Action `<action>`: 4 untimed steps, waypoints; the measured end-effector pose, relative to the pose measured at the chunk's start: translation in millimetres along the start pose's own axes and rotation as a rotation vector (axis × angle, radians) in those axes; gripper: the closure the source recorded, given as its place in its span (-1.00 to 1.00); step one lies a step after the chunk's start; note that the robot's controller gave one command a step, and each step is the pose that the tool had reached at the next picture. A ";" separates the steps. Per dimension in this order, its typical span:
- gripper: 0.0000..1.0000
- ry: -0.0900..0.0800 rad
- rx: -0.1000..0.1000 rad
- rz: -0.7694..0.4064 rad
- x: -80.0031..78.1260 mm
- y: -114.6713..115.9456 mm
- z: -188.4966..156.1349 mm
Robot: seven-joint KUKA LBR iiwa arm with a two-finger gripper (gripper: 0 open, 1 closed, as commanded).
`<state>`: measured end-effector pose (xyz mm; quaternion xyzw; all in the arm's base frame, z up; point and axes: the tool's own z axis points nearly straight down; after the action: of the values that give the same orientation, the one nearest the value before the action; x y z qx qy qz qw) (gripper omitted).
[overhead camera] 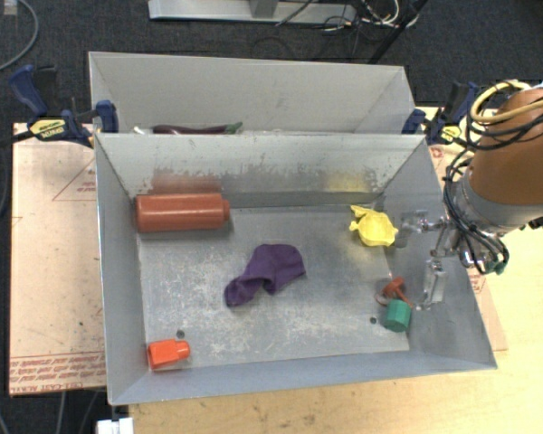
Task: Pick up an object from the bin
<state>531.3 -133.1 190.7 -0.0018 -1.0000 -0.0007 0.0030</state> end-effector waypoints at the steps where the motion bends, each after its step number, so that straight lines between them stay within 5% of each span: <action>1: -1.00 -0.007 0.001 -0.004 -1.7 0.7 -4.4; 2: -1.00 -0.008 0.001 -0.277 1.7 -6.0 21.2; 3: -1.00 -0.008 0.001 -0.361 -7.0 -17.3 43.4; 4: -1.00 -0.009 0.003 -0.602 0.5 -17.2 57.3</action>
Offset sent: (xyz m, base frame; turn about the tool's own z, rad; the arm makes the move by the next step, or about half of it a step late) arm -0.0099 -0.0178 -0.0597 -0.6508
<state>530.4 -150.2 133.4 0.2945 -0.9556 -0.0002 -0.0020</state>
